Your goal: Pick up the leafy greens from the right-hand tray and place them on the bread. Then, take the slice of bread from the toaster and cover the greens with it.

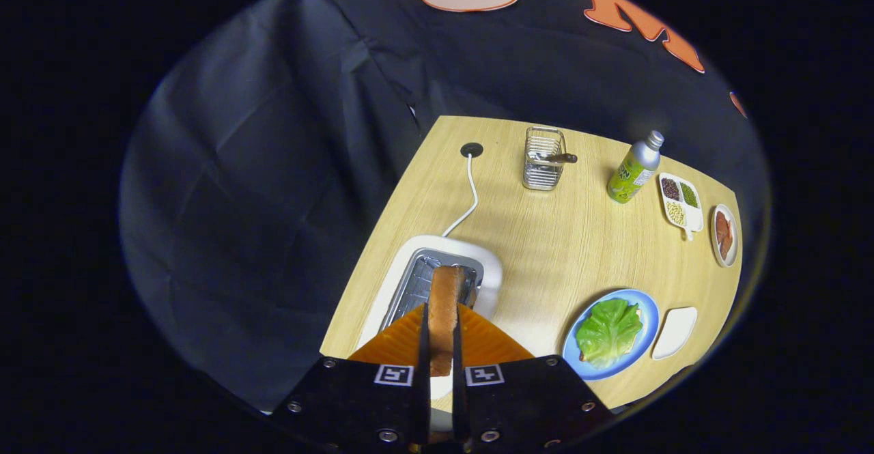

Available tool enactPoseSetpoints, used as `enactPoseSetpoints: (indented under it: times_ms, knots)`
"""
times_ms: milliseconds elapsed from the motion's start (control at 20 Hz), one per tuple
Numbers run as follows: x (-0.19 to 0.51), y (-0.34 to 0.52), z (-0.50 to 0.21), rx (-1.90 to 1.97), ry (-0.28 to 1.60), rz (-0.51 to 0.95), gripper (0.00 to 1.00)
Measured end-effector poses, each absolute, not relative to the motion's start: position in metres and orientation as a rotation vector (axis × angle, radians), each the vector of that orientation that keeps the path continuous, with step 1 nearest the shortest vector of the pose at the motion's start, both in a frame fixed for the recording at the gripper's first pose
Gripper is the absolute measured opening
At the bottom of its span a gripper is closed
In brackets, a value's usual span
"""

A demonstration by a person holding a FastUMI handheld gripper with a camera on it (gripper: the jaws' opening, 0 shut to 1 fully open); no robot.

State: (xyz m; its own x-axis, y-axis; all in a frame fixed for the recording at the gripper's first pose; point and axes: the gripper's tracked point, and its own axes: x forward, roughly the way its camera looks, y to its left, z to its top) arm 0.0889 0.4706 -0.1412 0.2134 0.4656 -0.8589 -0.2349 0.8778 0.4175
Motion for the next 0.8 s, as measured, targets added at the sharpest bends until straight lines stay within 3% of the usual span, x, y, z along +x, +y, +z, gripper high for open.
enactPoseSetpoints:
  times_ms: [300, 800]
  knots:
    - [0.095, 0.426, -0.104, 0.358, 1.177, 0.537, 0.13]
    - [0.081, 0.357, -0.105, 0.543, 1.112, 0.555, 0.13]
